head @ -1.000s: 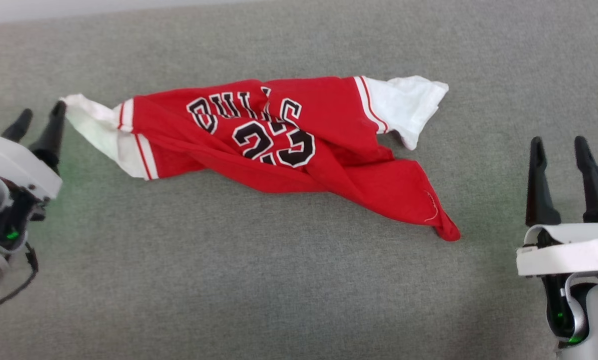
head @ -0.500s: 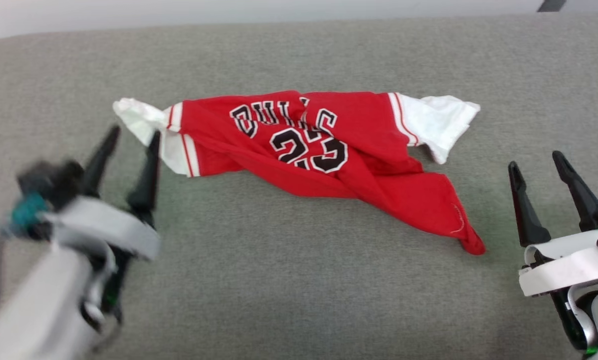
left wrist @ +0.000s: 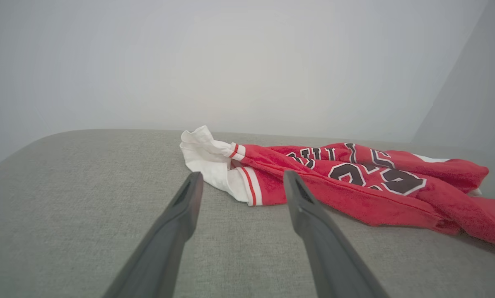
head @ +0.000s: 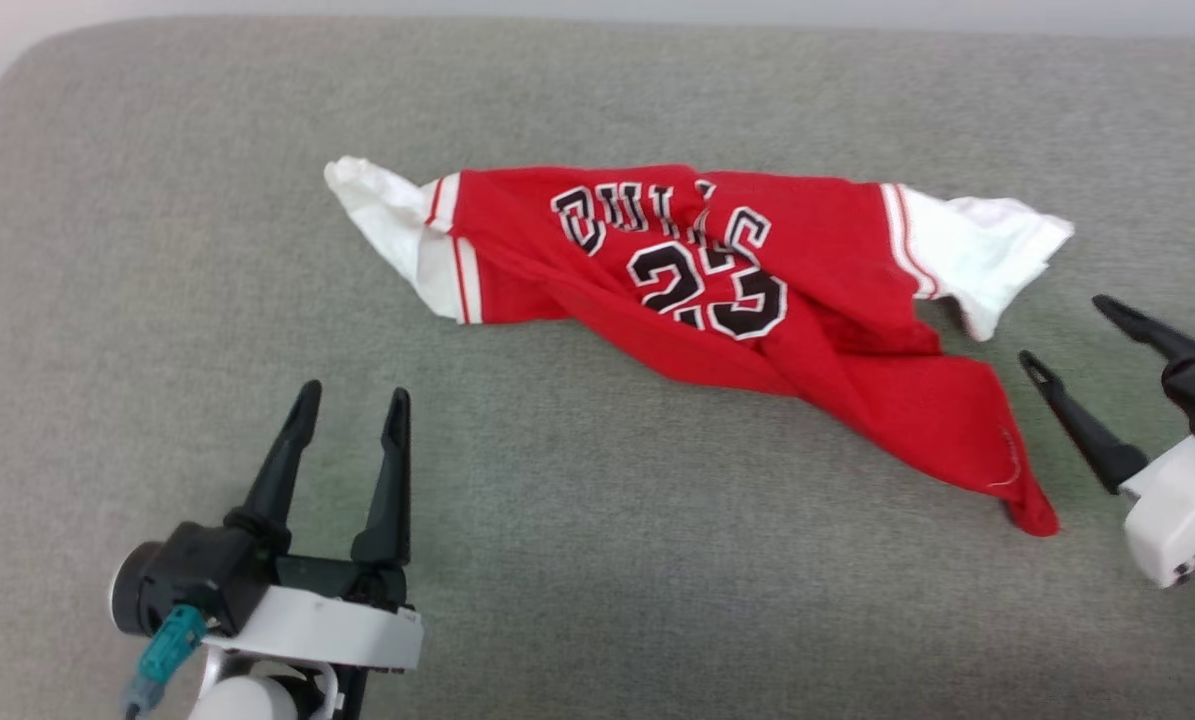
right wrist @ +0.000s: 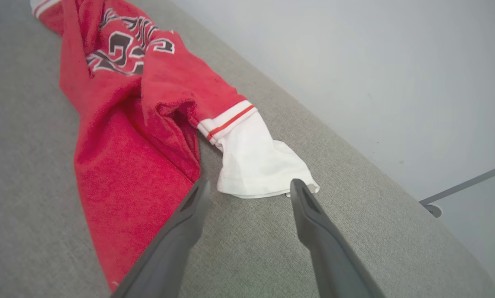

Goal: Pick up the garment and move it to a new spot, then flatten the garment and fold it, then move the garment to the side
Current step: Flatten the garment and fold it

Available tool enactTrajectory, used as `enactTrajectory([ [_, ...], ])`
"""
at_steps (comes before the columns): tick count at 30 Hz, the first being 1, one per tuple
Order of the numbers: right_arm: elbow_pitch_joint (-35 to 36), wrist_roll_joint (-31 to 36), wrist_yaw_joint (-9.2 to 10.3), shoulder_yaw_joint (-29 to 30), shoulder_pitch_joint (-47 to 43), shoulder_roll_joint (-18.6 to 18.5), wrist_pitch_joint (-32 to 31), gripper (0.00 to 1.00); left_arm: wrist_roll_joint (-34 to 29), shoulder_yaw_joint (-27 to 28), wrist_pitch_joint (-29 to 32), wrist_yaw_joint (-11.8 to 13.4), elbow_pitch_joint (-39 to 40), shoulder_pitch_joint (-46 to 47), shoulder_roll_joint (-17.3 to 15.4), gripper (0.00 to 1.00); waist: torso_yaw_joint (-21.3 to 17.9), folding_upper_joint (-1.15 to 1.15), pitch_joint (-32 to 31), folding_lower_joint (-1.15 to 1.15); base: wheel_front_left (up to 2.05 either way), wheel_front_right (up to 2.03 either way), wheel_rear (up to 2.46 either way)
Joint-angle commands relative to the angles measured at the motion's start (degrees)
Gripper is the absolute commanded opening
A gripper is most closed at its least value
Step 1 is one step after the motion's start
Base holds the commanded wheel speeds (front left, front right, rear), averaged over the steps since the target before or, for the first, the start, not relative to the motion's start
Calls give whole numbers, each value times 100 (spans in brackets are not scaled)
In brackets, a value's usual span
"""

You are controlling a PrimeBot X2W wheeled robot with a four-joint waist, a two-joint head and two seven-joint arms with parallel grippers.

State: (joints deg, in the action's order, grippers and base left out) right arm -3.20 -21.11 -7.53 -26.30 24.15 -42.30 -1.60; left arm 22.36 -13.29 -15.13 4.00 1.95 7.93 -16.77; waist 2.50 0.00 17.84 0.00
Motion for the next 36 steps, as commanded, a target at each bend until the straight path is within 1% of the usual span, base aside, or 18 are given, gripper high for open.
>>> enactTrajectory([
  [1,31,-80,8,-129,111,-112,-66,100,-85,53,0,-31,32,-43,46,100,157,0,152,0,0,0,0],
  [3,118,-363,8,-482,410,-475,-306,100,-194,177,0,-121,81,-112,239,100,246,0,267,0,0,0,0],
  [5,181,-626,8,-795,763,-799,-529,100,-359,285,0,-205,132,-133,361,100,323,0,397,0,0,0,0],
  [8,182,-1015,8,-1250,1357,-1166,-816,100,-535,418,0,-351,189,-131,582,100,444,0,590,0,0,0,0],
  [11,42,-1353,8,-1659,2028,-1442,-1085,100,-686,508,0,-520,218,-32,809,100,589,0,792,0,0,0,0],
  [13,-107,-1555,8,-1939,2486,-1562,-1256,100,-769,552,0,-641,208,32,936,100,691,0,933,0,0,0,0],
  [18,-554,-1881,9,-2686,3627,-1696,-1572,100,-907,603,0,-865,169,204,1177,100,945,0,1269,0,0,0,0],
  [22,-894,-2041,8,-3325,4365,-1696,-1695,100,-956,635,-1,-965,174,300,1291,100,1117,0,1484,0,0,0,0],
  [26,-1138,-2205,8,-4029,4870,-1578,-1662,100,-981,688,-1,-1021,190,343,1355,100,1181,0,1598,0,0,0,0],
  [29,-1139,-2332,5,-4506,5067,-1544,-1611,100,-992,745,-1,-1050,190,326,1373,100,1179,0,1608,0,0,0,0],
  [32,-1021,-2411,-2,-4719,5117,-1573,-1605,100,-1001,815,-1,-1060,206,285,1385,100,1134,0,1578,0,0,0,0],
  [36,-822,-2482,-25,-4750,5093,-1768,-1553,100,-1032,880,-1,-1080,235,248,1385,100,1076,0,1521,0,0,0,0],
])
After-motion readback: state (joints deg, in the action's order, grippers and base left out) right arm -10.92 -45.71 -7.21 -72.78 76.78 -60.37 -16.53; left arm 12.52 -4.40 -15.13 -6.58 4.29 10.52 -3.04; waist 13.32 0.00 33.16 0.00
